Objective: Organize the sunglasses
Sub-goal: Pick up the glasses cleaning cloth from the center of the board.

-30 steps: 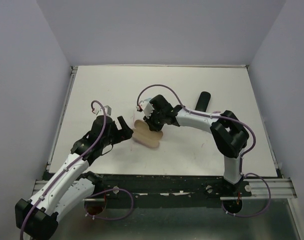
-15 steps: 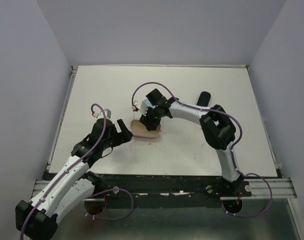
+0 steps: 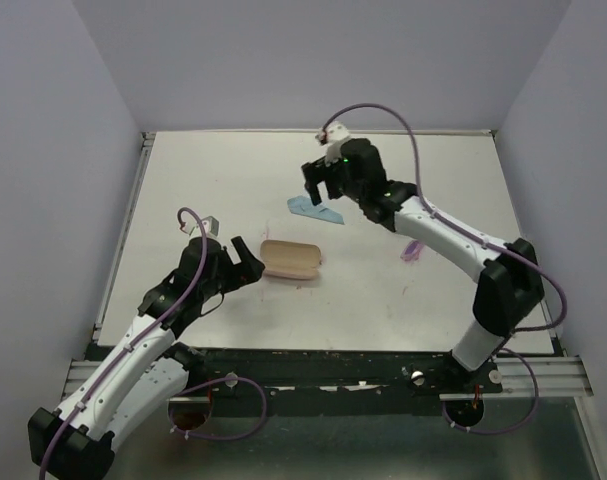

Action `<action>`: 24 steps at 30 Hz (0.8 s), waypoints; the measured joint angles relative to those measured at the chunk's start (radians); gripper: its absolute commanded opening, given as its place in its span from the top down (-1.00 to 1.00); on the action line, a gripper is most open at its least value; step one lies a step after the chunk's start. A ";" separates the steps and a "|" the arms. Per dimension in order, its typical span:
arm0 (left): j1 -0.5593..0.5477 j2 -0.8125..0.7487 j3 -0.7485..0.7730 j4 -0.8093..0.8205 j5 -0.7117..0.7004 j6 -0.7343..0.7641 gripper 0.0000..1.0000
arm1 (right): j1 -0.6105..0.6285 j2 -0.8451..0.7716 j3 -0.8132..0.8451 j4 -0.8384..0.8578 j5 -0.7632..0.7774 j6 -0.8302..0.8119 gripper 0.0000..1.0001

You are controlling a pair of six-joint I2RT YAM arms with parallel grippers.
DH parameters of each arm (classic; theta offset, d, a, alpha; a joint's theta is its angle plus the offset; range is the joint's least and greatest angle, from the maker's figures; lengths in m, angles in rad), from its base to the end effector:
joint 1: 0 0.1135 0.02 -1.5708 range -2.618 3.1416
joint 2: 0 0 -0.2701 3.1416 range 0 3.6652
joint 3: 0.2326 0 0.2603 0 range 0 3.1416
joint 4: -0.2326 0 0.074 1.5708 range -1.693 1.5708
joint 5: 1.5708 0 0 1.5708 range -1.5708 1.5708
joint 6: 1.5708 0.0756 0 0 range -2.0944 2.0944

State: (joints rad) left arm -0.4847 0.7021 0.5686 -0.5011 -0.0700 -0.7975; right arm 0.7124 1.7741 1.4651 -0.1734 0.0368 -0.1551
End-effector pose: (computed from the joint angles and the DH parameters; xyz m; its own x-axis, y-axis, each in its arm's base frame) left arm 0.1733 -0.0853 0.2251 -0.6634 -0.4575 -0.5922 -0.0855 0.8325 -0.5473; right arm 0.3549 0.3029 0.2888 -0.2498 -0.4197 -0.8726 -0.6752 0.7214 -0.1537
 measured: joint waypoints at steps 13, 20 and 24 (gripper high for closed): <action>0.000 0.111 0.051 0.048 0.000 0.004 -0.97 | -0.450 -0.344 -0.467 -0.058 0.237 0.694 -0.97; 0.000 0.217 0.122 0.059 -0.002 0.008 -0.97 | -0.424 -0.229 -0.398 -0.064 -0.011 0.616 -0.90; 0.000 0.221 0.129 0.074 -0.009 0.008 -0.97 | -0.349 -0.073 -0.287 -0.056 -0.049 0.572 -0.79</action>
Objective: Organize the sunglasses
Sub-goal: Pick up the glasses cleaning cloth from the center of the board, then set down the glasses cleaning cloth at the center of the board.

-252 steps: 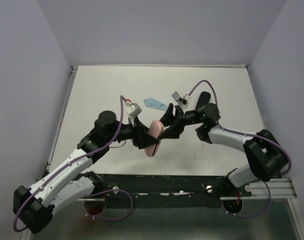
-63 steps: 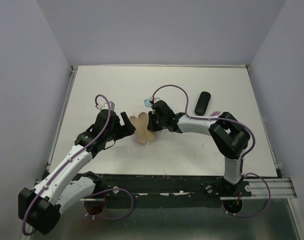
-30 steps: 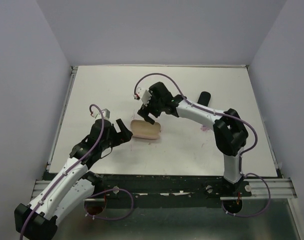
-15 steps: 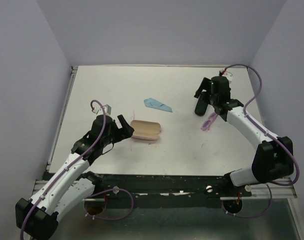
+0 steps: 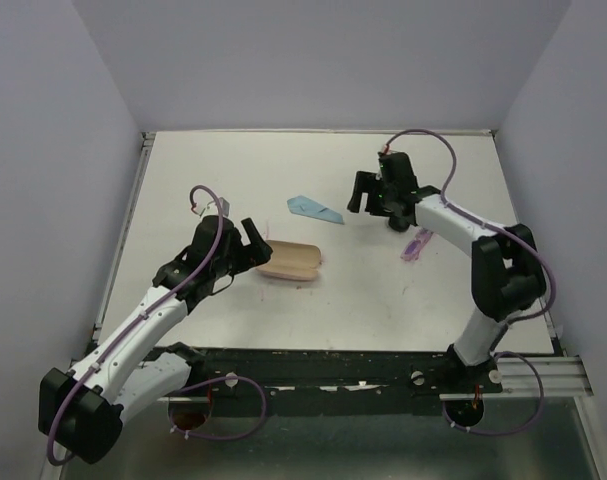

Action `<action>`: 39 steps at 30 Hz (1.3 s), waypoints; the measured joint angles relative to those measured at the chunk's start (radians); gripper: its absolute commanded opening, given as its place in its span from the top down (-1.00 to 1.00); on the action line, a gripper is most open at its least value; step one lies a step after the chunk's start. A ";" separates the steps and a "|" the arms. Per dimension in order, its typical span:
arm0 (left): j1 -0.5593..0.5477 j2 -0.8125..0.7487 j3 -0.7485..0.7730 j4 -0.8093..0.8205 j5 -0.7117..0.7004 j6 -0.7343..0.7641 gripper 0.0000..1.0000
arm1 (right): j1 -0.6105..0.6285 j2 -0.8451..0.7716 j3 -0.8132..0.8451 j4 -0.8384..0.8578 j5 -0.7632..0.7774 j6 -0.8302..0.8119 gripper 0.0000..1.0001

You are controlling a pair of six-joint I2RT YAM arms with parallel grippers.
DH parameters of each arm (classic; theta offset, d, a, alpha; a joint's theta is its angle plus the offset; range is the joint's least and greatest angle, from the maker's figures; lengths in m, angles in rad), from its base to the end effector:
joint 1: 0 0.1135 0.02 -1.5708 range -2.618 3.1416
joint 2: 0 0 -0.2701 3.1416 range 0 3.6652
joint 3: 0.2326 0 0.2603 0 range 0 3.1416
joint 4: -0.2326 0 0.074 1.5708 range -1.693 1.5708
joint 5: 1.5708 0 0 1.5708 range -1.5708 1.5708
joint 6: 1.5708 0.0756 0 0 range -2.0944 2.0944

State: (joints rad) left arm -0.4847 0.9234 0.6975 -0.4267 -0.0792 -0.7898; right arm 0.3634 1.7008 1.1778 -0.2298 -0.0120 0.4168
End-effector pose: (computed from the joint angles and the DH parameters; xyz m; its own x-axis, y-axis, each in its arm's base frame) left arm 0.2117 -0.1047 0.2400 -0.6686 -0.4480 -0.5934 -0.0938 0.8425 -0.5304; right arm 0.3863 0.1479 0.2045 -0.7315 0.1549 -0.6640 -0.0738 0.9501 0.3029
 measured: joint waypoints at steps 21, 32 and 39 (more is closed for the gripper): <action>0.021 0.008 -0.003 -0.007 -0.068 -0.004 -0.97 | 0.243 0.440 0.364 -0.083 0.168 -0.052 0.79; 0.027 -0.081 -0.023 -0.015 -0.093 -0.005 -0.97 | 0.286 0.372 0.438 -0.146 0.216 -0.068 0.99; 0.027 -0.166 -0.027 -0.030 -0.094 -0.005 -0.97 | 0.306 0.084 0.420 -0.193 0.161 -0.071 0.99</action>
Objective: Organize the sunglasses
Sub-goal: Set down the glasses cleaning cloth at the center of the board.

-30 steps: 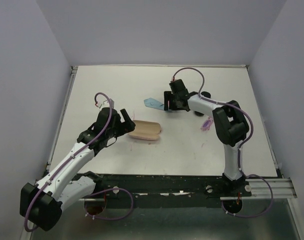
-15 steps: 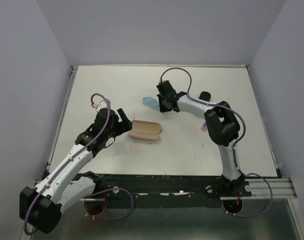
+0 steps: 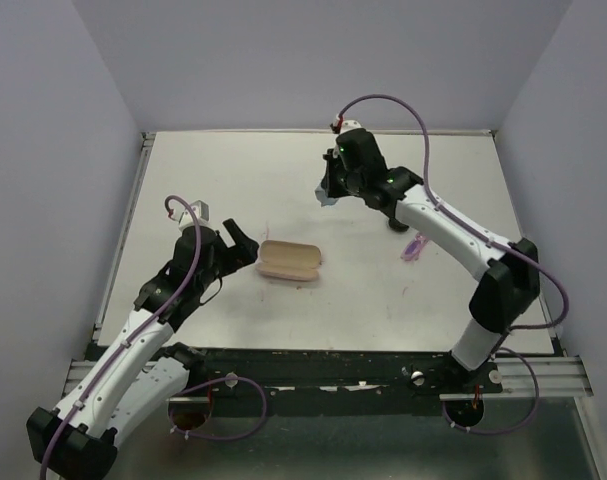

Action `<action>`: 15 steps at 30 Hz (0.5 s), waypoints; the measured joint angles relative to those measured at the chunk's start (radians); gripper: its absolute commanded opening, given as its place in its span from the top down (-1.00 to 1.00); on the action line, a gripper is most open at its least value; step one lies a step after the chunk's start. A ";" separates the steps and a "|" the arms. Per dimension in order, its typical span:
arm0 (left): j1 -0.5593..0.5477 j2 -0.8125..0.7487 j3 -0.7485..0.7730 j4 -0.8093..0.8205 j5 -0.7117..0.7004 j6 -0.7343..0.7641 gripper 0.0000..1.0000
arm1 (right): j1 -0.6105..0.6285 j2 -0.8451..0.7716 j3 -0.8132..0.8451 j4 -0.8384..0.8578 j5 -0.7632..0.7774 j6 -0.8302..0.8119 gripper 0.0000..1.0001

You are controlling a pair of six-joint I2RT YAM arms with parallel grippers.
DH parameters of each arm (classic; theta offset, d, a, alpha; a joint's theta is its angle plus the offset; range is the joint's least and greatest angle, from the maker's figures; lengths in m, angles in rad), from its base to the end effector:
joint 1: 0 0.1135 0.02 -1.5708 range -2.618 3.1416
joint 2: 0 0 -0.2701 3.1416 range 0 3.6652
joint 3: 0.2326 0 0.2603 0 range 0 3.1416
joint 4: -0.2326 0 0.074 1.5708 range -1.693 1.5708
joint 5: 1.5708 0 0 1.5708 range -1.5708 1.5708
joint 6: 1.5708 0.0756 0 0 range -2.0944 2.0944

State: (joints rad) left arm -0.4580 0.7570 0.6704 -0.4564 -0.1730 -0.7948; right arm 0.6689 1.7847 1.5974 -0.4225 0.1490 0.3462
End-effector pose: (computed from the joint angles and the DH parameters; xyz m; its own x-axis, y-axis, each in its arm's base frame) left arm 0.1926 -0.0804 0.2601 -0.5411 -0.5171 -0.6632 -0.1183 0.8276 -0.5488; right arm 0.3673 0.2760 0.3040 -0.5983 -0.0452 -0.8000 -0.3346 0.9213 0.1982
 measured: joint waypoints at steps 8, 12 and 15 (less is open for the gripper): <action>0.000 -0.070 -0.023 0.000 0.002 0.000 -0.97 | 0.112 -0.286 -0.133 -0.168 -0.060 -0.055 0.98; 0.000 -0.071 -0.024 0.000 0.019 0.000 -0.97 | 0.175 -0.366 -0.238 -0.211 -0.191 -0.042 0.92; 0.000 -0.074 -0.027 0.002 0.039 0.000 -0.98 | 0.185 -0.424 -0.326 -0.207 -0.280 0.016 0.92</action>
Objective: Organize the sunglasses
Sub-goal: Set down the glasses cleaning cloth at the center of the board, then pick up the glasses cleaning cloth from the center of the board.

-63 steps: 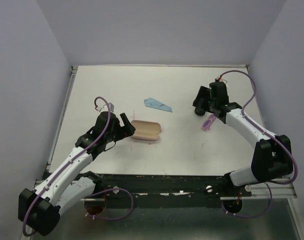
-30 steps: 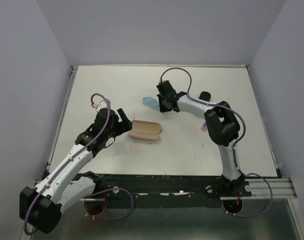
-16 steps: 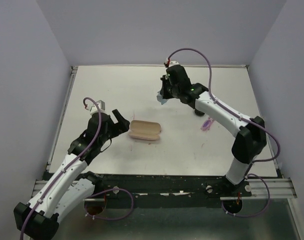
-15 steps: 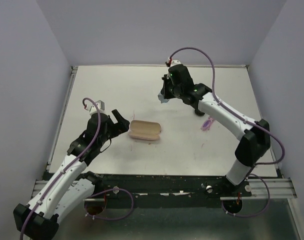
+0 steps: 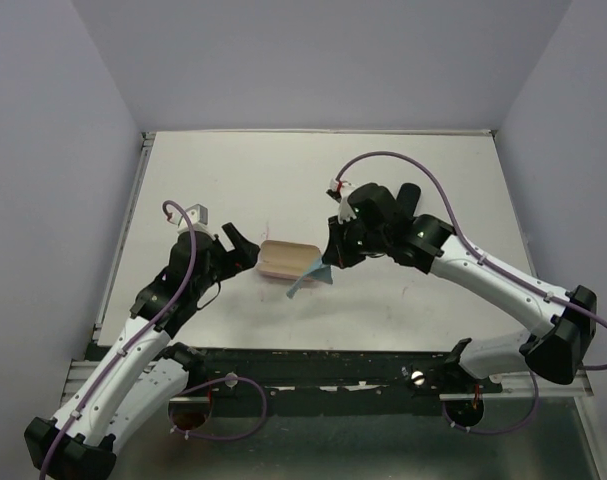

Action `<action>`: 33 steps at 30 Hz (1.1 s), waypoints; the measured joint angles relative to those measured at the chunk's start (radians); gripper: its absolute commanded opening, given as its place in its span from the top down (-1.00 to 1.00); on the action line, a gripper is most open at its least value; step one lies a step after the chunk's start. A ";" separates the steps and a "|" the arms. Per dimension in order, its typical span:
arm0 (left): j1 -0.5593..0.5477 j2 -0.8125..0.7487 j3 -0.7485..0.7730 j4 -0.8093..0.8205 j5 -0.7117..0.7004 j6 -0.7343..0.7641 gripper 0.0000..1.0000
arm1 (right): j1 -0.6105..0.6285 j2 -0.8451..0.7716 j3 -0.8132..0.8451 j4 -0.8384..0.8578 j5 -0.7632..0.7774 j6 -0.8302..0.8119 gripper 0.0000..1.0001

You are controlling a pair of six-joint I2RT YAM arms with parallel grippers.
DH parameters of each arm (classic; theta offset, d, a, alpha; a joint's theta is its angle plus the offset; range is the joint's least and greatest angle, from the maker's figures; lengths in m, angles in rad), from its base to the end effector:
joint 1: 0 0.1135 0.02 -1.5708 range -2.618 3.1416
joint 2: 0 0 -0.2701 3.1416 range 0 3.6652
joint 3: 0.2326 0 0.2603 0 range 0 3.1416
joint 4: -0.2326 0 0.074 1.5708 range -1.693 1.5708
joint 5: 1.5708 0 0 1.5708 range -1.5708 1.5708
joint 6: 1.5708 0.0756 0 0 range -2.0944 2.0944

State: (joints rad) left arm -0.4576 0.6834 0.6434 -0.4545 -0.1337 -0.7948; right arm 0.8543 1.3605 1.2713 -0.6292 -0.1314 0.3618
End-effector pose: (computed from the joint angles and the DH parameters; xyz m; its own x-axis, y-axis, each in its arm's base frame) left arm 0.1813 -0.0781 0.2632 -0.5356 -0.5247 -0.6617 -0.0709 0.8087 -0.5839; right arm 0.2115 0.2579 0.3168 -0.6918 -0.2601 -0.6736 -0.6068 0.7151 0.3471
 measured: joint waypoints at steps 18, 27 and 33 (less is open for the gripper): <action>-0.011 0.193 0.014 0.012 0.114 0.020 -0.97 | -0.414 -0.002 -0.296 -0.059 0.253 0.286 -0.44; -0.106 0.265 0.062 0.031 0.126 0.045 -0.97 | -0.410 -0.080 -0.341 -0.037 0.216 0.274 -0.31; -0.164 0.270 0.063 0.036 0.125 0.047 -0.98 | -0.388 -0.090 -0.497 -0.005 0.201 0.341 -0.16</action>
State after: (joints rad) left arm -0.6220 0.9539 0.7067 -0.4187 -0.0090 -0.7483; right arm 0.4667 1.2709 0.7738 -0.6338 0.0696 0.7029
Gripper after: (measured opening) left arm 0.987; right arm 0.599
